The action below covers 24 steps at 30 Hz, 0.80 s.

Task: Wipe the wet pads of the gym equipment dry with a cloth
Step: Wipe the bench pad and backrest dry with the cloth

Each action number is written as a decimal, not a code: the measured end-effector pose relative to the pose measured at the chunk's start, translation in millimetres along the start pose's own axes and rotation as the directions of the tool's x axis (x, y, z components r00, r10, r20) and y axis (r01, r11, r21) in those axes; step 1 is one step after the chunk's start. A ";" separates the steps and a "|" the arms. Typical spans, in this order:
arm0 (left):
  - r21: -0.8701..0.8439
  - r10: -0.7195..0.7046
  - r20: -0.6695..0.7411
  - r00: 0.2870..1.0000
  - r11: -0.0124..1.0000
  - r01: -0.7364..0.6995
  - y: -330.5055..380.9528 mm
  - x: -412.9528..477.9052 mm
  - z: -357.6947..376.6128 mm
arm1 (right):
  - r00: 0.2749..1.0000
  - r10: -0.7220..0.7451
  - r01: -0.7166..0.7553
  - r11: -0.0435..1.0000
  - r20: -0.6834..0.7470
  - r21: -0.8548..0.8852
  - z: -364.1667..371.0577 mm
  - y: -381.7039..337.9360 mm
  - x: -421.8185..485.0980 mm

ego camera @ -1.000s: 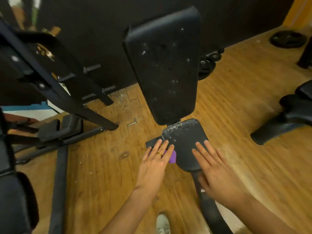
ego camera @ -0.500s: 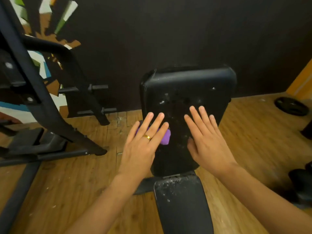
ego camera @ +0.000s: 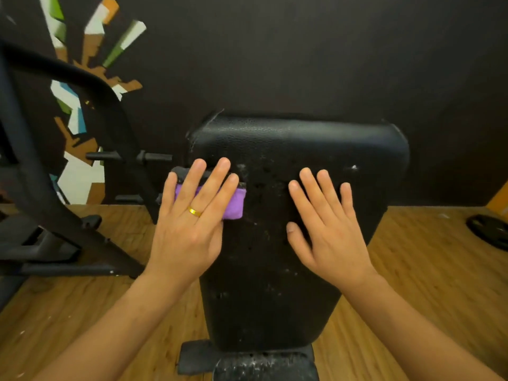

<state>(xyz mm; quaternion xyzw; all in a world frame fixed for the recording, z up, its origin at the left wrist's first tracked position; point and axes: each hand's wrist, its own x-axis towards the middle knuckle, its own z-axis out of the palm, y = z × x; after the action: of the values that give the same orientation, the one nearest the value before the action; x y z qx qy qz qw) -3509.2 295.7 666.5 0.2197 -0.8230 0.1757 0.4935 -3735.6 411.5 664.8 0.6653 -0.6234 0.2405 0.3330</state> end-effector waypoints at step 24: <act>0.011 -0.029 -0.447 0.894 0.999 0.038 5.4 -7.3 53.2 | 0.857 -0.194 0.076 0.964 -0.478 -0.254 58.2 11.3 3.9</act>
<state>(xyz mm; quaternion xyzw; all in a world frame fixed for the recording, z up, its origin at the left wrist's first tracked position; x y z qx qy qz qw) -3548.1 274.7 635.5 0.1925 -0.6821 0.2211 0.6699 -3751.9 365.7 630.8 0.5806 -0.4907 0.3079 0.5721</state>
